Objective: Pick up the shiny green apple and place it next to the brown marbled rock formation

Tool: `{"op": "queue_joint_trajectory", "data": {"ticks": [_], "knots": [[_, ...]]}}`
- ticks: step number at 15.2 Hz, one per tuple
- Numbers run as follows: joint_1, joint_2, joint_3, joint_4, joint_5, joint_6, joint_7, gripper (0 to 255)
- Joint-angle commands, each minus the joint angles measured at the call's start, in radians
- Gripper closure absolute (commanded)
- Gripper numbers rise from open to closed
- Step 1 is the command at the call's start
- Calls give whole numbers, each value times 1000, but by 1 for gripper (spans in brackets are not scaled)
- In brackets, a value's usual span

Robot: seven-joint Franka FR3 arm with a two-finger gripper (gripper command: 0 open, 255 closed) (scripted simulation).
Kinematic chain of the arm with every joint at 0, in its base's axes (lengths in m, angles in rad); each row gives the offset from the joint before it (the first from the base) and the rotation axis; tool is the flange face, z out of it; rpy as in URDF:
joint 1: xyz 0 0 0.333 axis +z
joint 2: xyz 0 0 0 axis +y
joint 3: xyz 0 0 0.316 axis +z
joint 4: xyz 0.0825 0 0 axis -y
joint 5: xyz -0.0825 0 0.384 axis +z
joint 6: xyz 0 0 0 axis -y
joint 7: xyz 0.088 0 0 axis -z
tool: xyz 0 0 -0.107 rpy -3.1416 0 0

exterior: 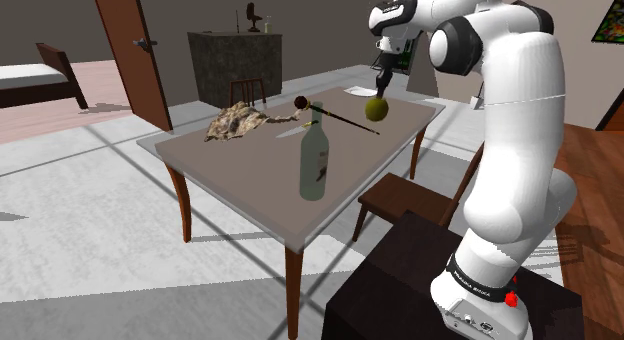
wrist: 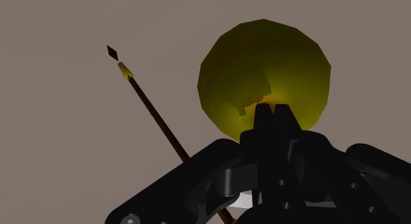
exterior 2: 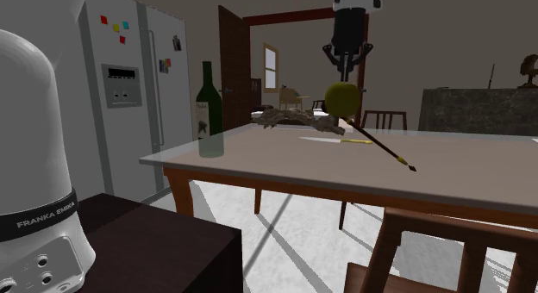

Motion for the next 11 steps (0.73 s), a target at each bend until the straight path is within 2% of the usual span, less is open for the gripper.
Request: {"op": "queue_joint_trajectory", "data": {"ticks": [1, 11], "knots": [[-6, 9, 0, 39, 2, -31, 2, 255], [-40, 45, 0, 232, 15, -186, 14, 255]]}}
